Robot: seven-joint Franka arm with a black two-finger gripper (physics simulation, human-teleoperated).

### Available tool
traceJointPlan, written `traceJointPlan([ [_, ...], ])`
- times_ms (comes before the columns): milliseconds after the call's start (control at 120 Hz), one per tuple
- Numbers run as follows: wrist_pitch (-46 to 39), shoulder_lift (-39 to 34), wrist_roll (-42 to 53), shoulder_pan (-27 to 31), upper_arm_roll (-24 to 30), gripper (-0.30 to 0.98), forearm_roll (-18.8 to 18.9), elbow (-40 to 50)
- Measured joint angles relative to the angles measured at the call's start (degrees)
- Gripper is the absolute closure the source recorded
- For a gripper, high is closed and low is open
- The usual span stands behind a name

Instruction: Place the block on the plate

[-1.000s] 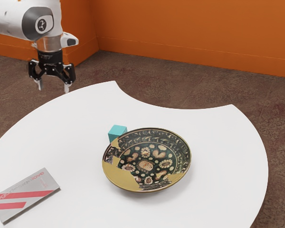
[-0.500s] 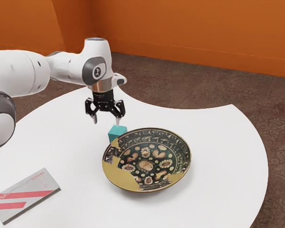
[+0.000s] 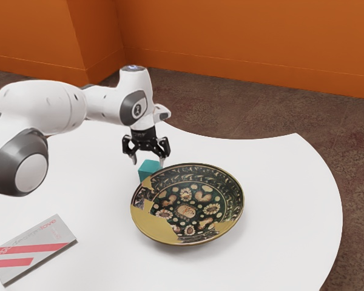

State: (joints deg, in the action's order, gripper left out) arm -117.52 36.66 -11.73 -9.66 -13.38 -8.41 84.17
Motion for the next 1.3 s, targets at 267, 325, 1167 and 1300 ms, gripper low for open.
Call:
traceJointPlan([
  [267,-2.2,1.3,0.8,0.6,0.0,0.0,-0.6,-0.5],
  [325,-2.6,1.9,0.9,0.6,0.0,0.0,-0.6,-1.1],
  [1167,-3.7,4.4,1.9,1.5,0.0,0.0,-2.8,-0.8],
  [1300,-3.7,4.4,2.0,1.5,0.0,0.01,-3.4,-0.7],
])
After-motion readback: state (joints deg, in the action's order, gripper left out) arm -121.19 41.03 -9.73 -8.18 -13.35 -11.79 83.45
